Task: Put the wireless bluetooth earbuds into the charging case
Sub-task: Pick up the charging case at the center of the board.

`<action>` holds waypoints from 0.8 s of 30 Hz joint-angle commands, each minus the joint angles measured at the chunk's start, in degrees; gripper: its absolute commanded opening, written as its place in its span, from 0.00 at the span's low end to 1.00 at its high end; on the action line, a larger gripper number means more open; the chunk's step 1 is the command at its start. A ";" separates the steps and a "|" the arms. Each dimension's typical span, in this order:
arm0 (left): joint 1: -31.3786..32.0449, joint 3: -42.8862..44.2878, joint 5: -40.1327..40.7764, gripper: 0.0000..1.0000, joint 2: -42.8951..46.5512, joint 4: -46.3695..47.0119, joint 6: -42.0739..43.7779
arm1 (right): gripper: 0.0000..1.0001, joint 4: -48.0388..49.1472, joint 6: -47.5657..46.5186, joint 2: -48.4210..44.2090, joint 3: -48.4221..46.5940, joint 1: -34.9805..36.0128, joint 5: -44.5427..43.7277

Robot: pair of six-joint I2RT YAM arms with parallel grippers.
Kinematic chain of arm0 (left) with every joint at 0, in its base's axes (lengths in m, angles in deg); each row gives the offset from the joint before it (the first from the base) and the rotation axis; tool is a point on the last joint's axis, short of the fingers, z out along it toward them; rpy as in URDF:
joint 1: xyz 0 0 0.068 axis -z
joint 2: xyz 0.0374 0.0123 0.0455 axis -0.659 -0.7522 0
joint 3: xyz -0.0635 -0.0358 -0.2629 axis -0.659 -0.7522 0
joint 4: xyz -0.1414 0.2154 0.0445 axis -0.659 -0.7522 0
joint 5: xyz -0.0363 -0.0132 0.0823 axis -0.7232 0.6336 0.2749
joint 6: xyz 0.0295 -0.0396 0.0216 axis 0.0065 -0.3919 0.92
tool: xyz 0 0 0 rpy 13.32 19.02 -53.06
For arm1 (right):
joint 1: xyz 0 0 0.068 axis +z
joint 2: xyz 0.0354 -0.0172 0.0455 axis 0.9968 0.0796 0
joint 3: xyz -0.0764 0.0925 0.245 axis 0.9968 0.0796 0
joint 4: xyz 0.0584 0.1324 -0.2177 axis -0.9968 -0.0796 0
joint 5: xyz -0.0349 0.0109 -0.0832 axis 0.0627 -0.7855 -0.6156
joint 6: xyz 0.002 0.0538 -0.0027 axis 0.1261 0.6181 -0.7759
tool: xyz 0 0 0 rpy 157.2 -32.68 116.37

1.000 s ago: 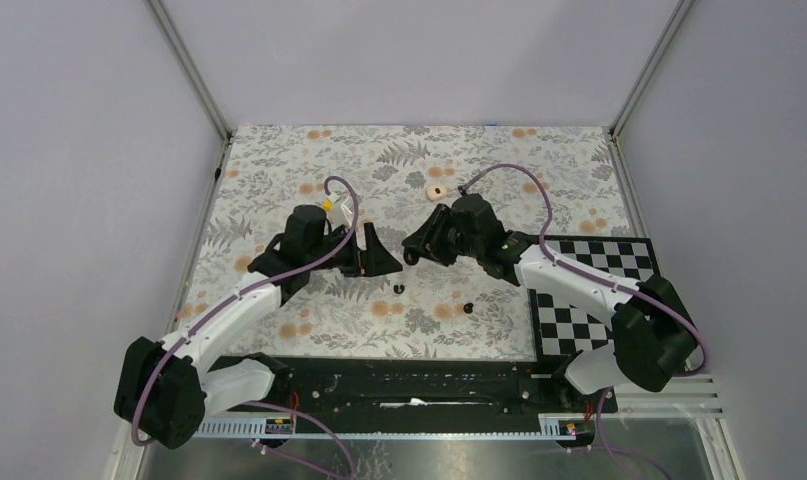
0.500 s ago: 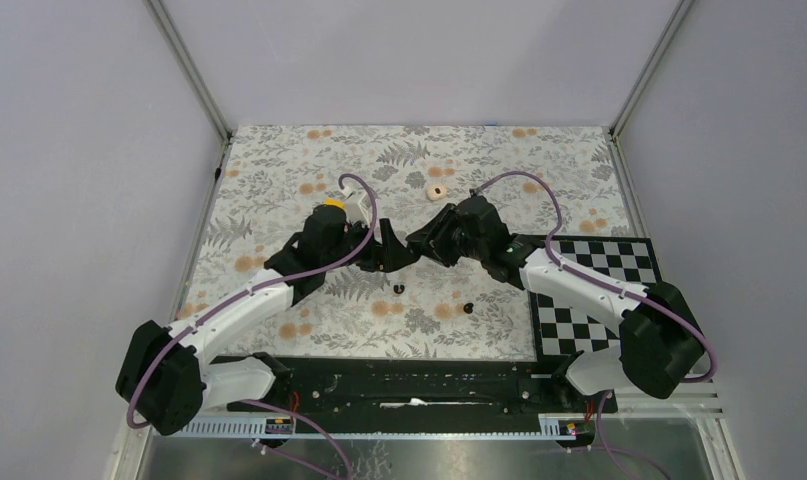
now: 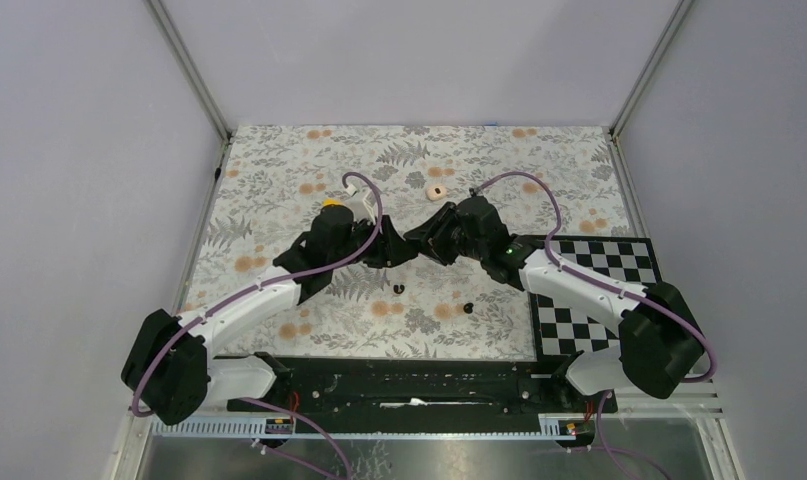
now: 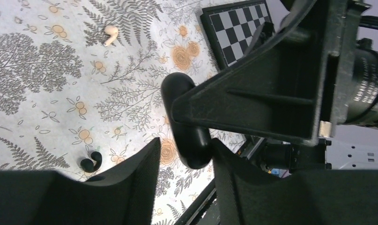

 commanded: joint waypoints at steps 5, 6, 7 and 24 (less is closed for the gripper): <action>0.34 3.02 2.11 0.00 -0.65 4.07 -1.26 | 0.20 4.36 0.39 -1.94 2.37 0.64 1.33; 0.34 3.29 2.04 0.00 -0.95 3.22 -1.54 | 0.30 5.40 0.19 -2.21 2.97 0.60 1.82; 0.24 3.80 1.77 0.00 -0.99 2.26 -1.55 | 0.46 6.11 -0.21 -2.78 3.48 0.52 2.14; -11.35 -4.83 -33.52 0.00 -4.49 38.77 -35.76 | 0.87 37.72 -10.77 -17.83 20.81 -11.02 26.10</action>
